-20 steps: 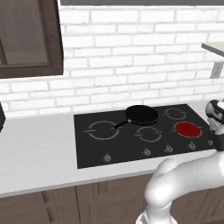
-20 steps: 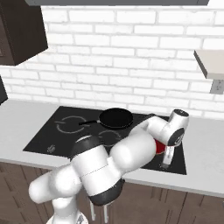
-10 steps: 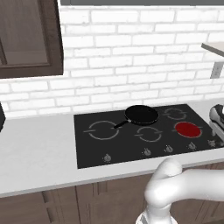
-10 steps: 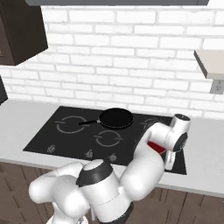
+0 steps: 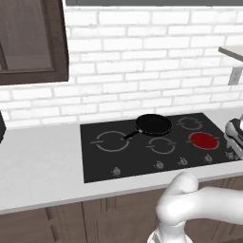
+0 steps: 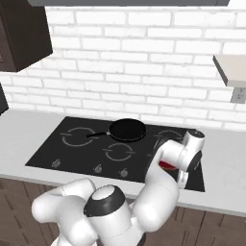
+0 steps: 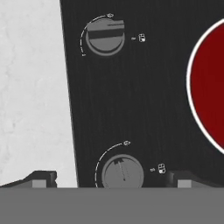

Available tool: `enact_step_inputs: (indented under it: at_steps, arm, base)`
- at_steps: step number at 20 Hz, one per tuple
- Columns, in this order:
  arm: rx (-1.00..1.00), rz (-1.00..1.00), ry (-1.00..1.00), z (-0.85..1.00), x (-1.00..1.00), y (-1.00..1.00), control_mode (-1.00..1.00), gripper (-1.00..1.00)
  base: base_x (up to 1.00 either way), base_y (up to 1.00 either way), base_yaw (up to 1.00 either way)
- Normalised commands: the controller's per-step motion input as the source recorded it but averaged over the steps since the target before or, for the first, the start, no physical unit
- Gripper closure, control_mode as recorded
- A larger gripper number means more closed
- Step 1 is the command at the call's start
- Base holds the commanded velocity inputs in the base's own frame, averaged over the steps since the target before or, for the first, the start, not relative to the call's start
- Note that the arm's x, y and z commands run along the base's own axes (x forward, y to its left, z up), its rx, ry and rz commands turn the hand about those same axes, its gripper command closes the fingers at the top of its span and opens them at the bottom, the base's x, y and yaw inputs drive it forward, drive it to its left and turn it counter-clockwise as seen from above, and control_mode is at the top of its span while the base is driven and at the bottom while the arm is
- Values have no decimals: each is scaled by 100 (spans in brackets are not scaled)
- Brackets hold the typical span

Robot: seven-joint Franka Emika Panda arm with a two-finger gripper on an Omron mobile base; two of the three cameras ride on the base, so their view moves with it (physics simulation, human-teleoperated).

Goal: Turn off the front right burner of the stove.

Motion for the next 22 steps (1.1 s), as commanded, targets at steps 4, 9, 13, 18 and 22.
enact_step_inputs:
  at_steps: [4, 9, 13, 18, 22]
  arm:
    - [-2, 0, -3, -18, 1, 0, -100, -100]
    - [0, 0, 0, -7, 0, 0, -100, -100]
    - [0, 0, 0, 0, 3, -3, -100, -100]
    - [0, 0, 0, 0, 10, -16, -100, -100]
    - [0, 2, 0, 0, 17, -27, -100, -100]
  base:
    - [0, 0, 0]
    - [0, 0, 0]
    - [0, 0, 0]
    - [0, 0, 0]
    - [0, 0, 0]
